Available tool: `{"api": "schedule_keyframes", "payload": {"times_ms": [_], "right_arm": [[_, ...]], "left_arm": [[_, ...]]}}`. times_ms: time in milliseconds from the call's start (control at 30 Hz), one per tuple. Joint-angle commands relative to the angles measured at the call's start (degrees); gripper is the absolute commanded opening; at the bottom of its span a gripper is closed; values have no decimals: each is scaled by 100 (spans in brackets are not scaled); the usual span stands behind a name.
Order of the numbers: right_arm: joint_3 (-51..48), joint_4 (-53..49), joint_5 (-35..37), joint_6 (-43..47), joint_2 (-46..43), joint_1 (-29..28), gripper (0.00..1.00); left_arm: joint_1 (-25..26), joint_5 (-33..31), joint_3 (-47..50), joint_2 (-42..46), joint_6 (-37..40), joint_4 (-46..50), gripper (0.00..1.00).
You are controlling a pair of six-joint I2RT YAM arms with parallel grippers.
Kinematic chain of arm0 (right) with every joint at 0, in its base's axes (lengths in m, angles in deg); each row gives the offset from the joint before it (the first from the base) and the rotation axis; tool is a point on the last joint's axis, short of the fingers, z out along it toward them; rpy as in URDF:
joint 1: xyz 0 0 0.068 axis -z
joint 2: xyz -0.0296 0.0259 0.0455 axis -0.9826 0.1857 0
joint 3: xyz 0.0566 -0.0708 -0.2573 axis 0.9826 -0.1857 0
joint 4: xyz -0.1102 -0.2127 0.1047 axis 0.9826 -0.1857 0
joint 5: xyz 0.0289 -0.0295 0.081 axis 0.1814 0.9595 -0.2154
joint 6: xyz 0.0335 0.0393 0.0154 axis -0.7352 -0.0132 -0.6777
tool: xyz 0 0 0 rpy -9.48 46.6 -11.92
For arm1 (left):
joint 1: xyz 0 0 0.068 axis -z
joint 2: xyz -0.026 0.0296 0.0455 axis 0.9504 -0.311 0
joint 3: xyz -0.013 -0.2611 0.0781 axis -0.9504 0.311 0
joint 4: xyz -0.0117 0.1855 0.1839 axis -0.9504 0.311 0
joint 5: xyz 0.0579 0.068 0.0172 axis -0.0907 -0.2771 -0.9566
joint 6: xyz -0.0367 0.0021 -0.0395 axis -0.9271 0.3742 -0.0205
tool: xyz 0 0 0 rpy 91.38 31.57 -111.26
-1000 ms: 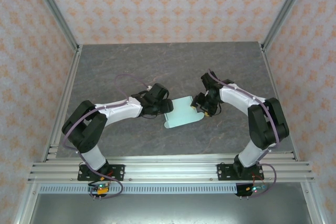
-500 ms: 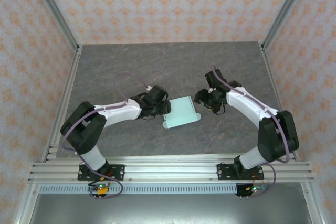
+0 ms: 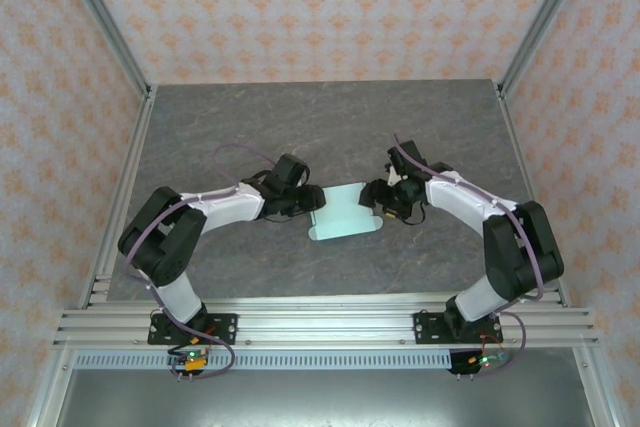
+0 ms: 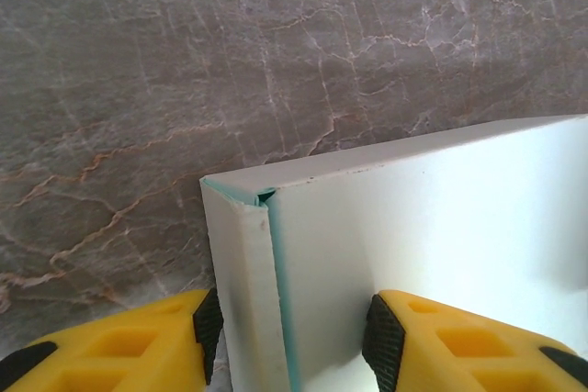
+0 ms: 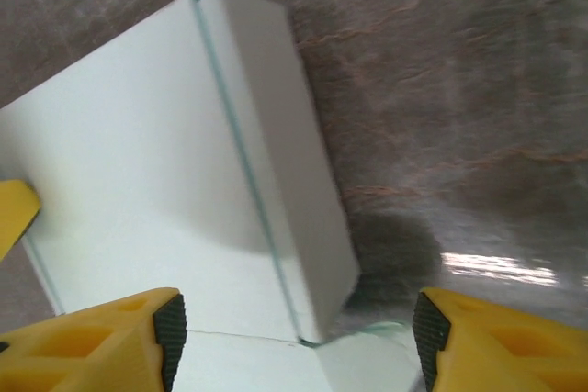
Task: Fold the paper box
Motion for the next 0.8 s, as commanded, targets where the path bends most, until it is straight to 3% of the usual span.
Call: {"api": "schedule_keyframes", "payload": {"times_ms": [0,67,200,267,367,767], "right_arm": [[-22,506,-727,68,35,132,71],[-100,684,-1082,16,83,304,73],[-202,941,-1709,-153,206,596,76],[-203,908,-1692,-100,300,667,78],[-203,802,-1448,15,383,716,79],[-264,1545,-2505,-245,957,747,78]], "left_arm": [[-226,746,243,-303,34,-293,48],[-281,1014,295,-425,127,-527,40],[-469,1642,538,-615,-17,-1171,40],[-618,1879,651,-706,-86,-1460,40],[-837,2098,719,-834,-30,-1558,37],[-1366,2594,894,-1238,440,-1626,34]]}}
